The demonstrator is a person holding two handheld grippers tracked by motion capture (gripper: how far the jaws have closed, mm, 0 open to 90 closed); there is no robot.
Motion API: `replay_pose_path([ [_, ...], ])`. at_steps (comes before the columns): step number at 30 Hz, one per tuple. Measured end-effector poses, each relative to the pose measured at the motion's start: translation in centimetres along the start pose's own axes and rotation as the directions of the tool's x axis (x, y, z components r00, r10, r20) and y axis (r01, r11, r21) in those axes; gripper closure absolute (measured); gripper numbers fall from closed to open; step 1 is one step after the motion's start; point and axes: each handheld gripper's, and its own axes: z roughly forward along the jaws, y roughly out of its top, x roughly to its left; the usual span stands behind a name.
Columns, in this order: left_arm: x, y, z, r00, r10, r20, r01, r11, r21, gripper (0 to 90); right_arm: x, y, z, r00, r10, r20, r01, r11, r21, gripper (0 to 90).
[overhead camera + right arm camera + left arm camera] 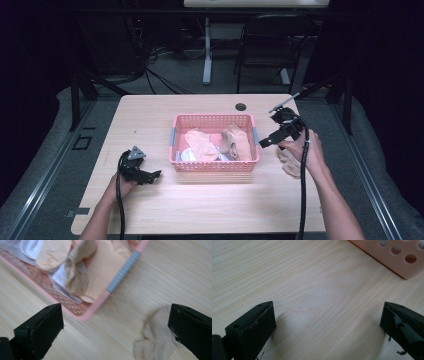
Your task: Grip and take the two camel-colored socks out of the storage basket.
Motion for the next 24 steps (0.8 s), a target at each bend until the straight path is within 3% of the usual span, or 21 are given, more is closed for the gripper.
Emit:
replay_pose_path([
  [1, 0.0, 0.0, 0.0, 1.0000, 0.000, 0.000, 0.000, 1.0000, 0.000, 0.0, 1.2, 1.4, 0.3, 0.9996, -0.028, -0.009, 0.028, 1.000, 0.007, 0.0],
  [2, 0.0, 0.0, 0.0, 1.0000, 0.000, 0.000, 0.000, 1.0000, 0.000, 0.0, 1.2, 1.4, 0.3, 0.9996, -0.028, -0.009, 0.028, 1.000, 0.007, 0.0],
  [3, 0.0, 0.0, 0.0, 1.0000, 0.000, 0.000, 0.000, 1.0000, 0.000, 0.0, 2.3, 2.6, 0.8, 0.9985, -0.053, -0.013, 0.054, 0.999, 0.010, 0.0],
  [6, 0.0, 0.0, 0.0, 1.0000, 0.000, 0.000, 0.000, 1.0000, 0.000, 0.0, 3.2, 3.8, 1.5, 0.9970, -0.070, -0.032, 0.071, 0.997, 0.027, 0.0],
  [9, 0.0, 0.0, 0.0, 1.0000, 0.000, 0.001, 0.000, 1.0000, 0.000, 0.0, 4.7, 5.7, 3.9, 0.9946, -0.091, -0.050, 0.094, 0.994, 0.063, 0.0],
  [10, 0.0, 0.0, 0.0, 1.0000, 0.000, 0.001, 0.000, 1.0000, 0.000, 0.0, 4.7, 5.7, 3.9, 0.9946, -0.091, -0.050, 0.094, 0.994, 0.063, 0.0],
  [11, 0.0, 0.0, 0.0, 1.0000, 0.000, 0.001, 0.000, 1.0000, -0.001, 0.0, 5.4, 6.4, 5.2, 0.9927, -0.107, -0.055, 0.112, 0.989, 0.092, 0.0],
  [12, 0.0, 0.0, 0.0, 1.0000, 0.000, 0.001, 0.000, 1.0000, -0.001, 0.0, 5.4, 6.4, 5.2, 0.9927, -0.107, -0.055, 0.112, 0.989, 0.092, 0.0],
  [14, 0.0, 0.0, 0.0, 1.0000, 0.001, 0.001, -0.001, 1.0000, 0.000, 0.0, 5.9, 7.0, 7.3, 0.9896, -0.113, -0.089, 0.125, 0.981, 0.151, 0.4],
  [18, 0.0, 0.0, 0.0, 1.0000, 0.001, 0.001, -0.001, 1.0000, 0.000, 0.0, 6.2, 7.2, 9.0, 0.9898, -0.103, -0.099, 0.119, 0.977, 0.176, 1.3],
  [24, 0.0, 0.0, 0.0, 1.0000, 0.003, 0.001, -0.003, 1.0000, 0.000, 0.0, 6.4, 7.4, 10.9, 0.9934, -0.098, -0.060, 0.108, 0.973, 0.203, 15.3],
])
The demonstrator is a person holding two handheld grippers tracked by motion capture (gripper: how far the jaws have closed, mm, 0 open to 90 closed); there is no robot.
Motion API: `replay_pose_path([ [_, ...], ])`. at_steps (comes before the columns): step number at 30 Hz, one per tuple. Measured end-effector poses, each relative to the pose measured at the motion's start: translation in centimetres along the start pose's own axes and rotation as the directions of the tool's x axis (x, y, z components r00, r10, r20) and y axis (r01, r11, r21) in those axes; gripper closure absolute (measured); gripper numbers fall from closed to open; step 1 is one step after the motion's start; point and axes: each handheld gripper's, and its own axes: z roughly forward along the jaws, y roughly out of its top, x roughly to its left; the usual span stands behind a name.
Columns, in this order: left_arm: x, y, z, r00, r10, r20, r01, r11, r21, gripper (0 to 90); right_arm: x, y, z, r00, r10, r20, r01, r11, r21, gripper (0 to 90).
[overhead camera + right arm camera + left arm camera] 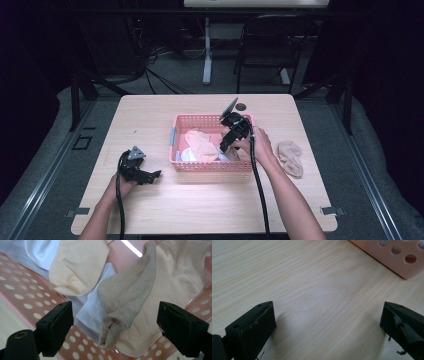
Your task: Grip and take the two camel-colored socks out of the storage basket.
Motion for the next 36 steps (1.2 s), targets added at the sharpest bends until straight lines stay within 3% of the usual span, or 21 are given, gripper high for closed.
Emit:
replay_pose_path([
  [2, 0.0, 0.0, 0.0, 1.0000, -0.002, 0.000, 0.002, 1.0000, 0.000, 0.0, 0.0, 0.0, 0.4, 0.9998, 0.014, 0.016, -0.014, 1.000, -0.013, 19.8],
  [5, 0.0, 0.0, 0.0, 1.0000, -0.003, 0.000, 0.003, 1.0000, -0.001, 0.0, -0.1, 0.1, 0.8, 0.9996, 0.013, 0.024, -0.013, 1.000, -0.001, 36.8],
  [9, 0.0, 0.0, 0.0, 1.0000, -0.002, 0.000, 0.002, 1.0000, 0.000, 0.0, -0.1, -0.1, 1.4, 0.9995, 0.017, 0.028, -0.017, 1.000, 0.018, 47.4],
  [12, 0.0, 0.0, 0.0, 1.0000, -0.002, 0.000, 0.002, 1.0000, -0.001, 0.0, -0.2, -0.5, 1.9, 0.9998, 0.016, 0.009, -0.017, 0.999, 0.029, 67.4],
  [15, 0.0, 0.0, 0.0, 1.0000, -0.002, 0.000, 0.002, 1.0000, -0.001, 0.0, -0.3, -0.6, 1.6, 0.9996, 0.028, -0.009, -0.028, 0.999, 0.016, 76.7],
  [20, 0.0, 0.0, 0.0, 1.0000, -0.003, 0.000, 0.003, 1.0000, -0.001, 0.0, -0.2, -0.9, 0.7, 0.9994, 0.031, -0.017, -0.031, 1.000, 0.002, 79.8],
  [23, 0.0, 0.0, 0.0, 1.0000, -0.003, 0.000, 0.003, 1.0000, -0.001, 0.0, 0.0, -1.3, -0.4, 0.9989, 0.043, -0.017, -0.044, 0.998, -0.055, 80.2],
  [27, 0.0, 0.0, 0.0, 1.0000, -0.003, 0.000, 0.003, 1.0000, -0.001, 0.0, 0.1, -1.4, -1.6, 0.9999, 0.015, -0.001, -0.015, 0.999, -0.047, 80.4],
  [36, 0.0, 0.0, 0.0, 1.0000, -0.002, 0.000, 0.002, 1.0000, 0.000, 0.0, 0.6, -1.4, -4.4, 0.9999, 0.002, 0.010, -0.001, 0.997, -0.082, 80.2],
])
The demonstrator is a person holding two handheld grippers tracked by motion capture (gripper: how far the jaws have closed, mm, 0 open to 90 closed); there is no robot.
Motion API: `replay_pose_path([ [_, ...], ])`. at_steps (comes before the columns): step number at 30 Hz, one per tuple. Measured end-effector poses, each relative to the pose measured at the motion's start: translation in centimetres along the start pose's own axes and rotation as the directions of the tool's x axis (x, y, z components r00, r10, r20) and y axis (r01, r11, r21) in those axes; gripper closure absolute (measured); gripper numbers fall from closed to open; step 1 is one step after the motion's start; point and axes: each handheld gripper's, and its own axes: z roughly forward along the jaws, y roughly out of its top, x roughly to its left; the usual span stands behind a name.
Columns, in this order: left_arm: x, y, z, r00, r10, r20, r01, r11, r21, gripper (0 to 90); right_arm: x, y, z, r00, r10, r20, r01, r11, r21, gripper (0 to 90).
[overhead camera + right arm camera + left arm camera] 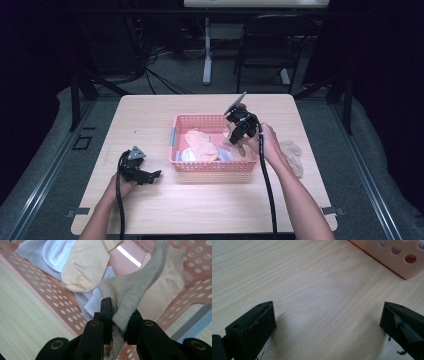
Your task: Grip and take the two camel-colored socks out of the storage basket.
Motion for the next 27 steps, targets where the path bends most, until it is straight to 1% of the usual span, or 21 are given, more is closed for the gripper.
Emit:
replay_pose_path([
  [1, 0.0, 0.0, 0.0, 1.0000, 0.004, 0.000, -0.004, 1.0000, 0.001, 0.0, 0.0, 0.1, -0.8, 0.9999, -0.012, 0.008, 0.012, 1.000, -0.004, 80.3],
  [4, 0.0, 0.0, 0.0, 1.0000, 0.001, 0.000, -0.001, 1.0000, 0.001, 0.0, 0.1, 0.1, -1.5, 0.9999, -0.010, 0.007, 0.010, 1.000, -0.015, 80.2],
  [6, 0.0, 0.0, 0.0, 1.0000, 0.001, 0.000, -0.001, 1.0000, 0.000, 0.0, 0.1, 0.1, -2.3, 0.9996, -0.022, 0.015, 0.022, 1.000, -0.015, 80.3],
  [7, 0.0, 0.0, 0.0, 1.0000, 0.001, 0.000, -0.001, 1.0000, 0.000, 0.0, 0.3, 0.1, -3.0, 0.9996, -0.023, 0.017, 0.023, 0.999, -0.028, 80.3],
  [10, 0.0, 0.0, 0.0, 1.0000, 0.000, 0.000, 0.000, 1.0000, 0.000, 0.0, 0.4, 0.1, -3.9, 0.9994, -0.029, 0.019, 0.030, 0.998, -0.049, 80.2],
  [11, 0.0, 0.0, 0.0, 1.0000, 0.003, 0.000, -0.003, 1.0000, 0.000, 0.0, 0.5, 0.1, -4.2, 0.9991, -0.035, 0.026, 0.036, 0.998, -0.045, 80.2],
  [12, 0.0, 0.0, 0.0, 1.0000, 0.003, 0.000, -0.003, 1.0000, 0.000, 0.0, 0.5, 0.1, -4.2, 0.9991, -0.035, 0.026, 0.036, 0.998, -0.045, 80.2],
  [14, 0.0, 0.0, 0.0, 1.0000, 0.003, 0.000, -0.003, 1.0000, 0.001, 0.0, 0.6, 0.0, -5.1, 0.9989, -0.037, 0.027, 0.039, 0.997, -0.068, 80.2],
  [15, 0.0, 0.0, 0.0, 1.0000, 0.003, 0.000, -0.003, 1.0000, 0.001, 0.0, 0.6, 0.0, -5.1, 0.9989, -0.037, 0.027, 0.039, 0.997, -0.068, 80.2],
  [16, 0.0, 0.0, 0.0, 1.0000, 0.003, 0.000, -0.003, 1.0000, 0.001, 0.0, 0.6, -0.2, -5.5, 0.9989, -0.039, 0.026, 0.041, 0.996, -0.079, 80.2],
  [19, 0.0, 0.0, 0.0, 1.0000, 0.001, 0.000, -0.001, 1.0000, 0.000, 0.0, 0.6, -0.2, -5.8, 0.9988, -0.043, 0.023, 0.045, 0.996, -0.078, 80.3],
  [20, 0.0, 0.0, 0.0, 1.0000, 0.003, 0.000, -0.003, 1.0000, 0.000, 0.0, 0.7, -0.3, -5.9, 0.9986, -0.045, 0.029, 0.047, 0.995, -0.085, 80.3],
  [21, 0.0, 0.0, 0.0, 1.0000, 0.003, 0.000, -0.003, 1.0000, 0.001, 0.0, 0.7, -0.3, -6.0, 0.9988, -0.043, 0.022, 0.045, 0.995, -0.092, 80.3],
  [27, 0.0, 0.0, 0.0, 1.0000, 0.001, 0.000, -0.001, 1.0000, 0.000, 0.0, 0.4, -0.7, -6.5, 0.9991, -0.042, 0.011, 0.043, 0.994, -0.097, 80.3],
])
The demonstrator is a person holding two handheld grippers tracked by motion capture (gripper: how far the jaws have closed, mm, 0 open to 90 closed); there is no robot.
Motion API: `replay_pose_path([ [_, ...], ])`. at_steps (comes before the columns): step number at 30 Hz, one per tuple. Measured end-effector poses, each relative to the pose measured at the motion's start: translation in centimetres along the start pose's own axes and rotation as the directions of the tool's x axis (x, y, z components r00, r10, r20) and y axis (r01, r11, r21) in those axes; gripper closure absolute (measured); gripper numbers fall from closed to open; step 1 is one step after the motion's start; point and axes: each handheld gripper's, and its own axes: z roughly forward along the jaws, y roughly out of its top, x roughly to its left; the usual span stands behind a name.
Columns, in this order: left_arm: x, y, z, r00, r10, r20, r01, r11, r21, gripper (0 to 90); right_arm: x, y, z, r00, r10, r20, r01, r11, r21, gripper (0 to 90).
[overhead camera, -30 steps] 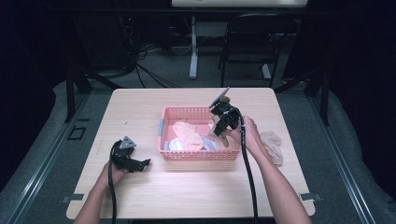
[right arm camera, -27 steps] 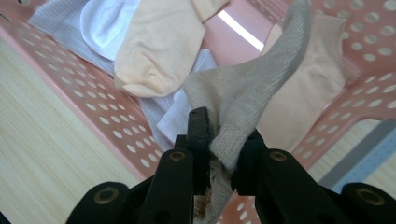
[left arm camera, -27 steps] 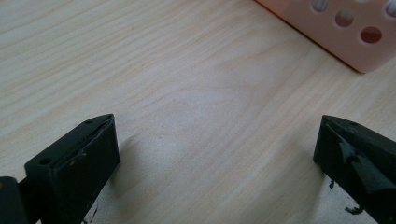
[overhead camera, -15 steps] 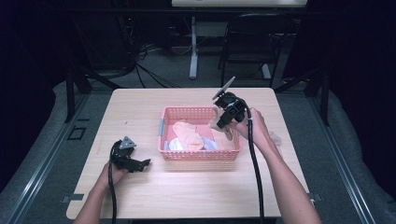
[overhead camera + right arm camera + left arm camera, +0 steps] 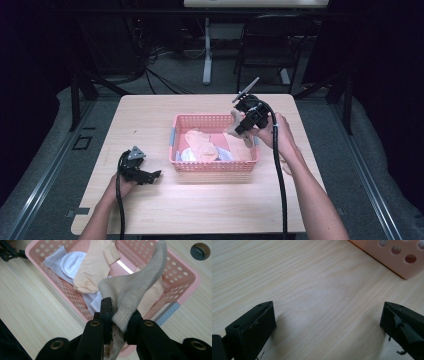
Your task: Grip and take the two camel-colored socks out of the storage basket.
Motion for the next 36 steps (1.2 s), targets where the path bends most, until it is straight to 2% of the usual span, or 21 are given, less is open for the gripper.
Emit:
replay_pose_path([
  [11, 0.0, 0.0, 0.0, 1.0000, 0.003, 0.000, -0.003, 1.0000, 0.001, 0.0, -0.9, -1.3, -1.7, 0.9998, 0.017, 0.005, -0.017, 1.000, -0.022, 80.3],
  [20, 0.0, 0.0, 0.0, 1.0000, 0.002, 0.000, -0.002, 1.0000, 0.001, 0.0, -2.2, -2.8, -3.1, 0.9991, 0.035, 0.022, -0.035, 0.999, -0.009, 80.3],
  [26, 0.0, 0.0, 0.0, 1.0000, 0.000, 0.000, 0.000, 1.0000, 0.000, 0.0, -3.6, -4.5, -4.7, 0.9968, 0.071, 0.035, -0.071, 0.997, -0.022, 80.3],
  [30, 0.0, 0.0, 0.0, 1.0000, -0.001, 0.000, 0.001, 1.0000, 0.000, 0.0, -5.1, -6.2, -6.0, 0.9945, 0.098, 0.037, -0.097, 0.994, -0.042, 80.4],
  [36, 0.0, 0.0, 0.0, 1.0000, 0.001, 0.002, -0.001, 1.0000, -0.002, 0.0, -6.0, -8.1, -6.9, 0.9904, 0.129, 0.050, -0.126, 0.991, -0.054, 80.4],
])
